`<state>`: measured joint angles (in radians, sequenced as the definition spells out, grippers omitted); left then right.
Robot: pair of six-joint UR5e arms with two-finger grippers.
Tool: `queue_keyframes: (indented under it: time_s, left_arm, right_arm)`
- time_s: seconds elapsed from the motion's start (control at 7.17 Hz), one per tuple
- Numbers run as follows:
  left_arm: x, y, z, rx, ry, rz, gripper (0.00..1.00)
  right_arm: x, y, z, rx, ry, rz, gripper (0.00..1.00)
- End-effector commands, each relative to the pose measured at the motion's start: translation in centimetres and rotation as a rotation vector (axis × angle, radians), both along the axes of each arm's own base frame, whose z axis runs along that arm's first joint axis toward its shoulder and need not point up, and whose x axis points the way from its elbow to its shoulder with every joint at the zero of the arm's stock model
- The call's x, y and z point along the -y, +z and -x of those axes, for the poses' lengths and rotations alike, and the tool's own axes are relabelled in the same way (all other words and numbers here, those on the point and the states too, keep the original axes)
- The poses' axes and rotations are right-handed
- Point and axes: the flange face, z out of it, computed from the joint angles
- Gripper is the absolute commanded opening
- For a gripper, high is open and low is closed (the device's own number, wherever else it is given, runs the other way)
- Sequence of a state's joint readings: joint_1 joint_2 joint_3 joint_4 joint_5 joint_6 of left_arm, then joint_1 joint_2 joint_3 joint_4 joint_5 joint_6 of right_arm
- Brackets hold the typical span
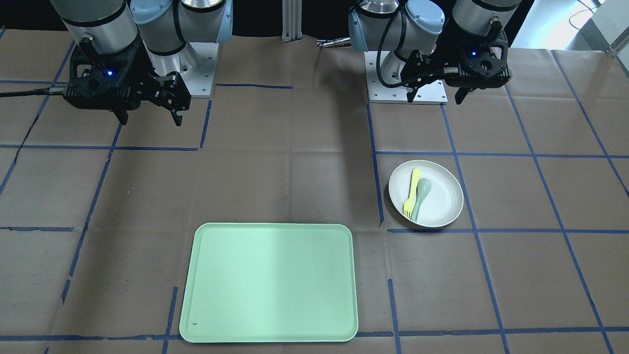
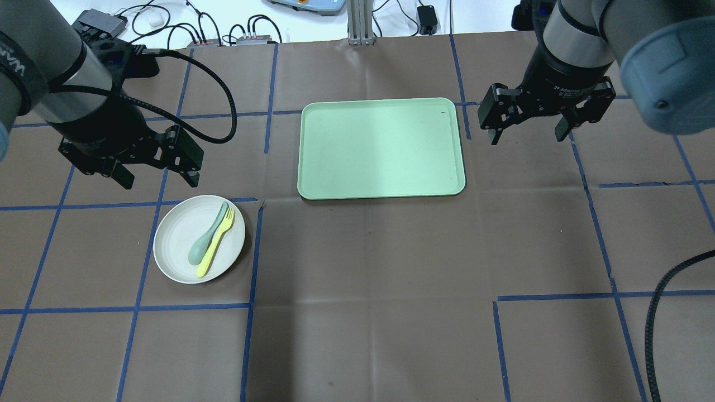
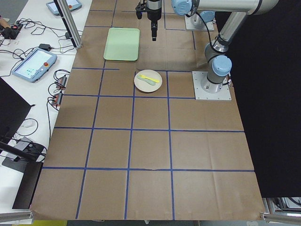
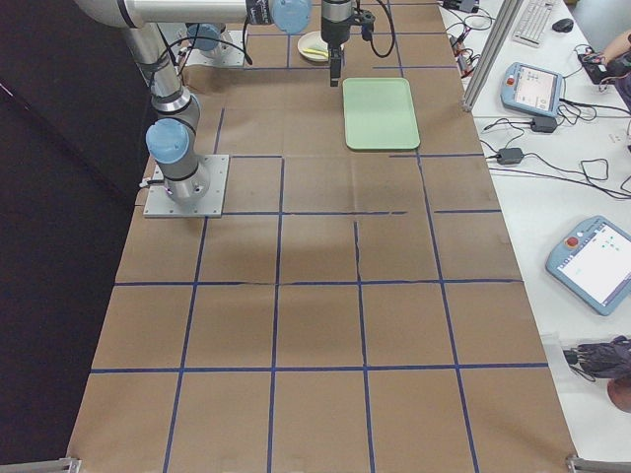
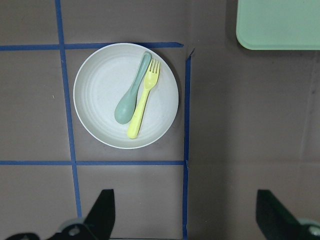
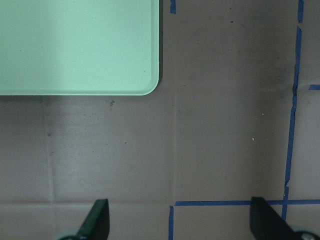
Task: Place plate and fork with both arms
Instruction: 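Lower the left gripper toward the rim of the white plate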
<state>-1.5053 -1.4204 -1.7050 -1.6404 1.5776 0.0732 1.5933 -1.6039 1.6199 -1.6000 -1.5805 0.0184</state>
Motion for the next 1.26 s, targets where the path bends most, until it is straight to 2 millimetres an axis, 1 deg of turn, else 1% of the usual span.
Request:
queue_keyframes:
  time_s: [0.0, 0.14, 0.28, 0.42, 0.56, 0.7, 0.84, 0.98, 1.12]
  left_arm:
    - [-1.0, -3.4, -0.4, -0.004, 0.009, -0.025, 1.00]
    - [-0.9, -5.9, -0.9, 0.001, 0.009, -0.010, 1.00]
    - [-0.9, -7.8, -2.6, -0.001, -0.030, 0.002, 1.00]
    - [-0.8, -9.6, -5.9, -0.008, -0.032, -0.018, 1.00]
    - [-0.3, -11.6, -9.9, -0.025, -0.020, -0.041, 1.00]
    - [-0.5, -13.6, -12.2, -0.036, -0.007, -0.062, 1.00]
    - [-0.1, -16.6, -14.0, -0.039, 0.008, -0.056, 1.00]
    - [0.9, -19.4, -16.4, -0.022, -0.037, 0.007, 1.00]
    - [1.7, -22.1, -18.4, -0.022, -0.076, 0.026, 1.00]
  right_arm:
    - [0.0, 0.0, 0.0, 0.000, -0.001, -0.001, 1.00]
    - [0.0, 0.0, 0.0, 0.000, -0.001, -0.001, 1.00]
    - [0.0, 0.0, 0.1, -0.001, -0.001, -0.001, 1.00]
    - [0.0, 0.0, 0.0, 0.000, 0.000, 0.001, 1.00]
    - [0.0, 0.0, 0.0, 0.000, 0.000, -0.001, 1.00]
    - [0.0, 0.0, 0.0, 0.000, 0.002, 0.001, 1.00]
    - [0.0, 0.0, 0.0, 0.000, 0.001, -0.001, 1.00]
    - [0.0, 0.0, 0.0, 0.000, 0.002, 0.001, 1.00]
    - [0.0, 0.0, 0.0, 0.000, 0.002, 0.001, 1.00]
